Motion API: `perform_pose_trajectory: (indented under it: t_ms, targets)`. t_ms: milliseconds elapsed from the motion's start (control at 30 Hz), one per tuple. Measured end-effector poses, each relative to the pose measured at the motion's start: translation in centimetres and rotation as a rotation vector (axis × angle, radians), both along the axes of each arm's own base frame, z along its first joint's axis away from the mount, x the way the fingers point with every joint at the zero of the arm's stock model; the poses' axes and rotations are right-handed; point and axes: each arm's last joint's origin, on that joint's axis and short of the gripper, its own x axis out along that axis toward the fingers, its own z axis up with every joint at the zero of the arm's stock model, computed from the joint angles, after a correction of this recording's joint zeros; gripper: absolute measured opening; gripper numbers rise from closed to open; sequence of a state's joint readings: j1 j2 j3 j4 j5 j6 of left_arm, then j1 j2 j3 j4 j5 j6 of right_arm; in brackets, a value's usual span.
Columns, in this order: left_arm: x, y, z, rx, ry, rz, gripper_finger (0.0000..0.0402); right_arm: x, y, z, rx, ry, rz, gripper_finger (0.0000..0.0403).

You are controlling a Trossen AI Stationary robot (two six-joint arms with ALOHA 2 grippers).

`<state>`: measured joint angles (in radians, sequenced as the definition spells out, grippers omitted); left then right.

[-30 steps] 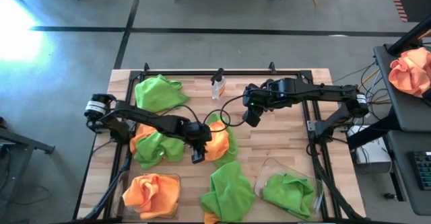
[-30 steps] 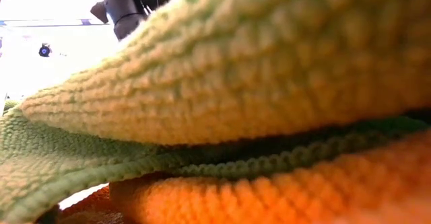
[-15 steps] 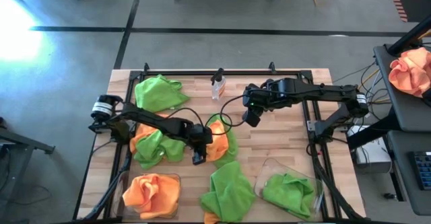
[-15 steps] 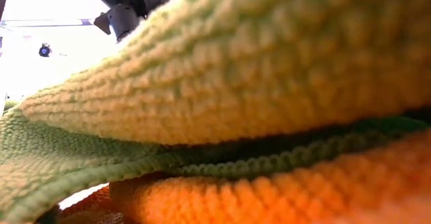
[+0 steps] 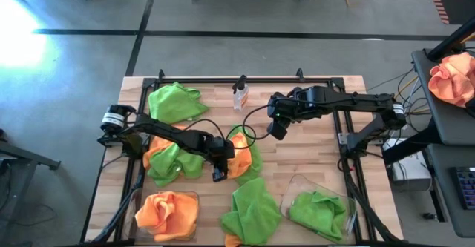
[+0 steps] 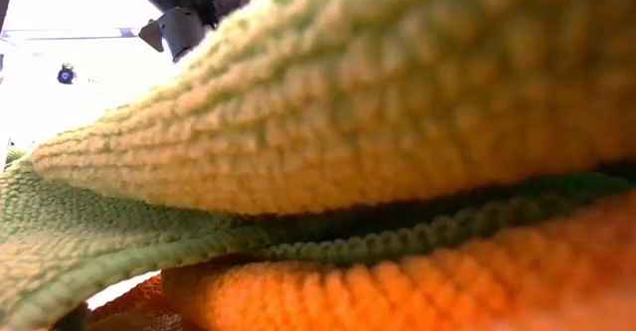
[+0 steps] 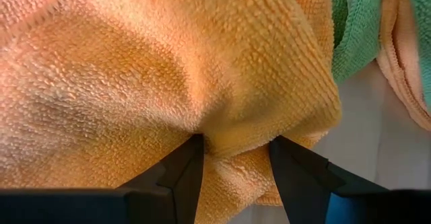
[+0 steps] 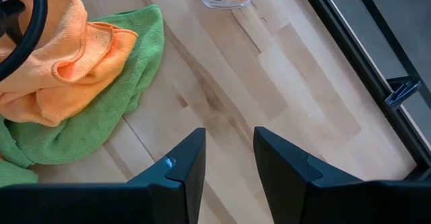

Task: Sort microfiber towel by color & place in baskets
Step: Put the orange microfiber cloth into the left transparent bin

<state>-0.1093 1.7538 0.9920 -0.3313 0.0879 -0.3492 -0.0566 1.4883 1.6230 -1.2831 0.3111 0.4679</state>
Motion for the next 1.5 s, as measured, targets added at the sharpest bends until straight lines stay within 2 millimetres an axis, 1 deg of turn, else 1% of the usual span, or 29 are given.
perform_pose_trajectory:
  t_ms: [100, 167, 267, 467, 567, 800, 933, 1033, 1100, 1300, 1500]
  targets:
    - [0.0, 0.0, 0.0, 0.000, 0.000, 0.000, 0.0150, 0.0, 0.0, 0.0, 0.000, 0.000, 0.000, 0.0118]
    - [0.0, 0.0, 0.0, 0.000, 0.000, 0.000, 0.0139, 0.0, 0.0, 0.0, 0.000, 0.000, 0.000, 0.0119]
    - [0.0, 0.0, 0.0, -0.001, -0.001, 0.000, 0.0109, 0.0, 0.0, 0.0, 0.000, 0.000, 0.000, 0.0117]
    - [0.0, 0.0, 0.0, -0.006, 0.001, 0.010, 0.0037, 0.0, 0.0, 0.0, 0.000, 0.000, 0.000, 0.0118]
    - [0.0, 0.0, 0.0, -0.009, 0.001, 0.015, 0.0008, 0.0, 0.0, 0.0, -0.002, 0.000, -0.001, 0.0117]
    - [0.0, 0.0, 0.1, -0.024, 0.005, 0.042, 0.0004, 0.0, 0.0, 0.0, -0.005, 0.002, 0.005, 0.0114]
    - [-0.1, -0.1, 0.7, -0.070, -0.004, 0.056, 0.0001, 0.0, 0.0, 0.0, -0.005, 0.003, 0.006, 0.0112]
    - [-0.1, -0.2, 2.1, -0.077, -0.019, 0.061, 0.0000, 0.0, 0.0, 0.0, -0.005, 0.003, 0.005, 0.0112]
    - [0.1, -0.3, 3.4, -0.076, -0.040, 0.053, 0.0000, 0.0, 0.0, 0.0, -0.006, 0.003, 0.007, 0.0113]
    - [0.8, -0.6, 8.8, -0.039, -0.101, -0.012, 0.0000, 0.0, 0.0, 0.0, -0.008, 0.005, 0.011, 0.0109]
    - [0.9, -1.4, 14.4, 0.088, -0.091, -0.044, 0.0000, 0.0, 0.0, 0.0, -0.011, 0.008, 0.018, 0.0107]
